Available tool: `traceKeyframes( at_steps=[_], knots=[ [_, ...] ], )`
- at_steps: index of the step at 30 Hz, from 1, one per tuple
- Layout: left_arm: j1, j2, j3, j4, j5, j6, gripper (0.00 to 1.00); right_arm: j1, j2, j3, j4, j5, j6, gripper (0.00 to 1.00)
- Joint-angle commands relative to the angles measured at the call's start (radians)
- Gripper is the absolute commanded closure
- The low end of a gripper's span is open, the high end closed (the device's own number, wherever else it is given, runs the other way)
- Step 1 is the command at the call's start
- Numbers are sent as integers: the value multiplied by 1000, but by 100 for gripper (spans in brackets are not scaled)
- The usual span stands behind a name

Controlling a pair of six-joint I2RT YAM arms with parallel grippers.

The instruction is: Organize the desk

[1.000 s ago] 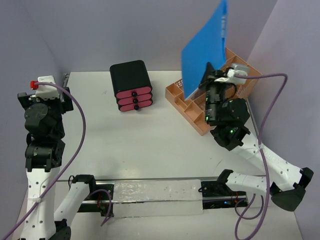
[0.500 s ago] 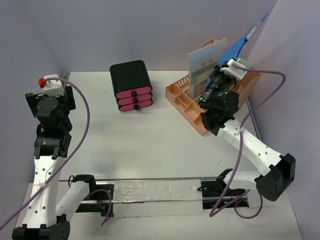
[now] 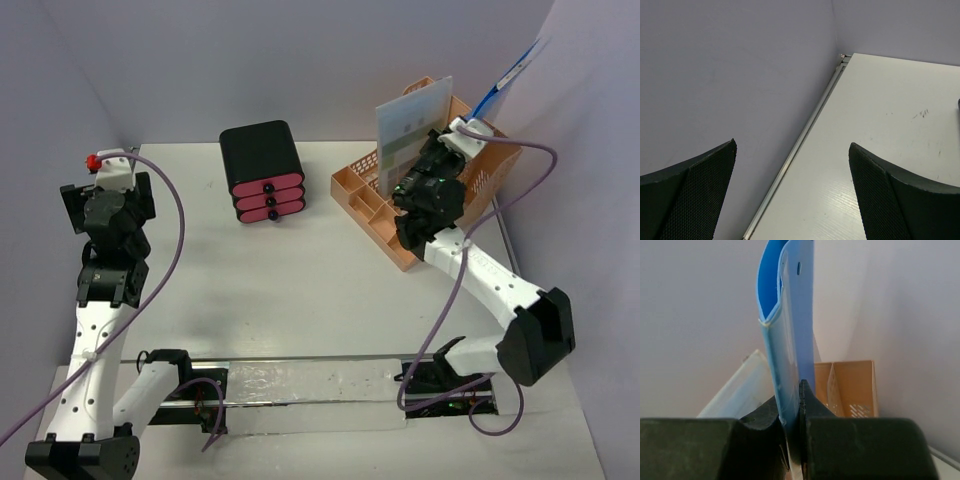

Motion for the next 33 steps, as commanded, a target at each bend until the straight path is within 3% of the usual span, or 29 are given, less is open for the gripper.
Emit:
traceKeyframes(
  at_steps=[1, 6, 17, 33],
  knots=[
    [5, 3, -17, 67, -26, 7, 1, -19, 76, -18, 102, 15, 39, 100],
    [5, 5, -32, 79, -46, 19, 1, -25, 156, -28, 145, 27, 44, 100],
    [5, 26, -54, 106, -66, 36, 1, -36, 375, -61, 535, 80, -149, 100],
    [5, 43, -46, 99, -69, 39, 1, -63, 461, -17, 529, 111, 9, 100]
  ],
)
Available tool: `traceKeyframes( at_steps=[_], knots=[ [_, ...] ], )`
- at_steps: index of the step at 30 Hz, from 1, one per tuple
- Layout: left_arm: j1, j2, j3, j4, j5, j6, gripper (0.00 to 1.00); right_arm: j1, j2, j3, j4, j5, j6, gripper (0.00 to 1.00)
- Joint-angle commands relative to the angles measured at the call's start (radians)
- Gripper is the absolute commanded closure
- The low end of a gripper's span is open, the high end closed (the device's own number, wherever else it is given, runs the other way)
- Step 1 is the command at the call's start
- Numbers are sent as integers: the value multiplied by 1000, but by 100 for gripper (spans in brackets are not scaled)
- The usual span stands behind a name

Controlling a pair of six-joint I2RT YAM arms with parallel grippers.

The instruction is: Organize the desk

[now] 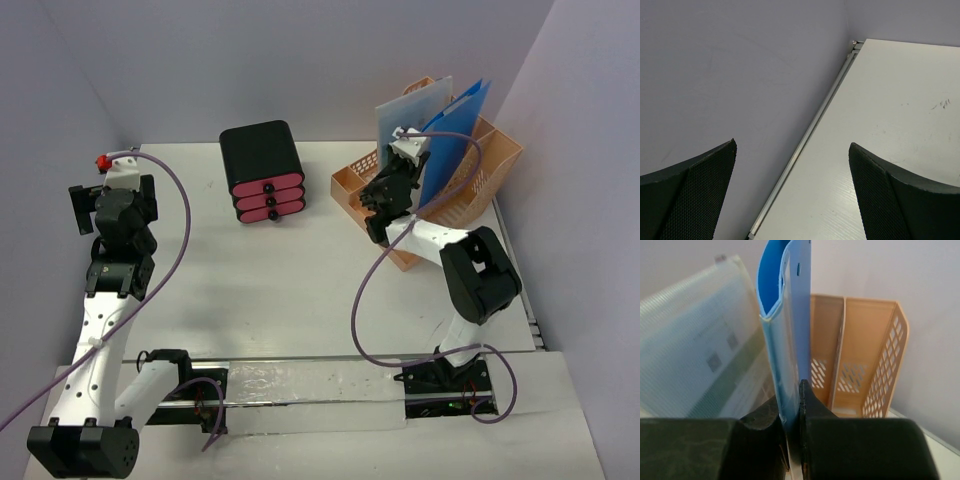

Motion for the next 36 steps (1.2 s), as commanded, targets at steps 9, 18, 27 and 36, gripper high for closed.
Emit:
traceKeyframes(
  at_steps=[9, 18, 27, 36],
  knots=[
    [5, 3, 7, 46, -20, 17, 1, -31, 35, -9, 252, 99, 192, 100],
    [5, -6, 19, -11, 49, -15, 1, 14, -96, -62, 185, 78, 131, 4],
    [5, -63, -37, -98, 181, -31, 1, 115, -598, -168, -966, -192, 793, 0],
    [7, -117, -235, -65, 229, -13, 1, 91, -1103, -530, -1364, -447, 1358, 0]
  ],
)
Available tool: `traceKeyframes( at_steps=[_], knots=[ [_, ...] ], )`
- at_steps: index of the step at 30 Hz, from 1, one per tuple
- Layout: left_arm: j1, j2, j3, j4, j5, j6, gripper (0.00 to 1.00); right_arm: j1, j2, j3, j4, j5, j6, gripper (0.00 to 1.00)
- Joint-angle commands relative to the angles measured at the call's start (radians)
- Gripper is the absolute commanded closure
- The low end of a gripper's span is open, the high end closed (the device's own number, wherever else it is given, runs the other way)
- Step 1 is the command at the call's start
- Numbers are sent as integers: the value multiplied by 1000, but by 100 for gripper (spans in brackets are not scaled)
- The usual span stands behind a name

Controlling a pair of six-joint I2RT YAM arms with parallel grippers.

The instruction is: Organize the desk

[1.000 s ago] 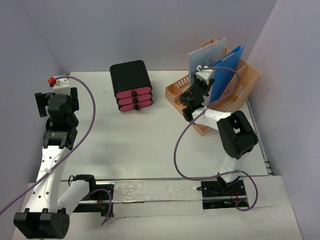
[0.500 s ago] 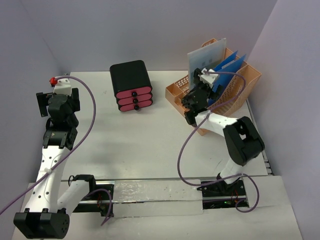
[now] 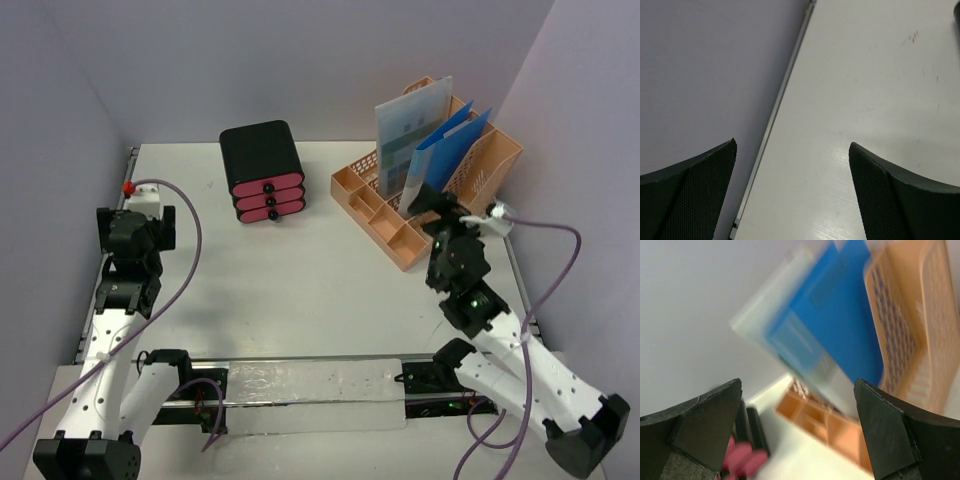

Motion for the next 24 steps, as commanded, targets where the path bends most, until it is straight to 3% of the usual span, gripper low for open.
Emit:
traceKeyframes(
  at_steps=[1, 6, 15, 24],
  knots=[
    [6, -15, -89, 32, 52, 0, 1, -6, -135, -186, -308, -113, 297, 0],
    [6, 14, -204, 116, 38, 12, 1, -8, -194, -257, -404, -104, 323, 0],
    [6, 152, -383, 366, 19, 13, 1, -8, -86, -321, -405, -83, 340, 0],
    [6, 350, -317, 346, -28, -47, 2, -7, 29, -303, -473, -17, 490, 0]
  ],
)
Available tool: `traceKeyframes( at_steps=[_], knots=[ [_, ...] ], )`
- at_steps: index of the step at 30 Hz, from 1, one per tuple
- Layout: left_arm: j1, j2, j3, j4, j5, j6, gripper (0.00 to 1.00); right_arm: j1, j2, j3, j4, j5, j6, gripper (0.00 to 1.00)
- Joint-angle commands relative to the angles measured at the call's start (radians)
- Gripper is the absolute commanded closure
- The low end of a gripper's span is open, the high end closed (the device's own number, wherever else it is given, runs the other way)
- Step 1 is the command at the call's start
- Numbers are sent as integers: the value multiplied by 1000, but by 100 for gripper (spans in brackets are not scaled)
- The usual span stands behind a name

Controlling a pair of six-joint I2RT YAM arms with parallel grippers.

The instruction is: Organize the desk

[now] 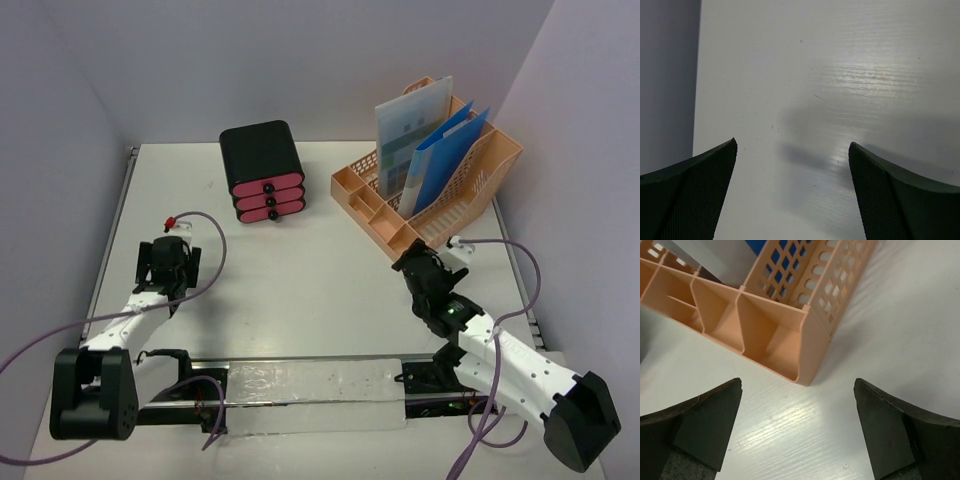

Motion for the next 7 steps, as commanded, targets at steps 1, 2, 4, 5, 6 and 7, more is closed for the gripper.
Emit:
traceKeyframes(
  at_steps=[1, 2, 4, 5, 6, 7],
  knots=[
    [7, 72, 59, 78, -58, -45, 2, -4, 31, 20, -45, 84, 120, 0],
    [8, 83, 59, 82, -62, -44, 2, -4, 37, 18, -44, 84, 125, 0],
    [8, 94, 63, 81, -66, -46, 3, -4, 52, 7, -32, 80, 131, 0],
    [8, 95, 64, 81, -68, -46, 4, -4, 56, 2, -25, 79, 136, 0],
    [8, 94, 63, 82, -70, -46, 4, -4, 56, -5, -21, 81, 142, 0],
    [8, 92, 62, 83, -70, -46, 4, -4, 52, -9, -15, 80, 140, 0]
  ],
)
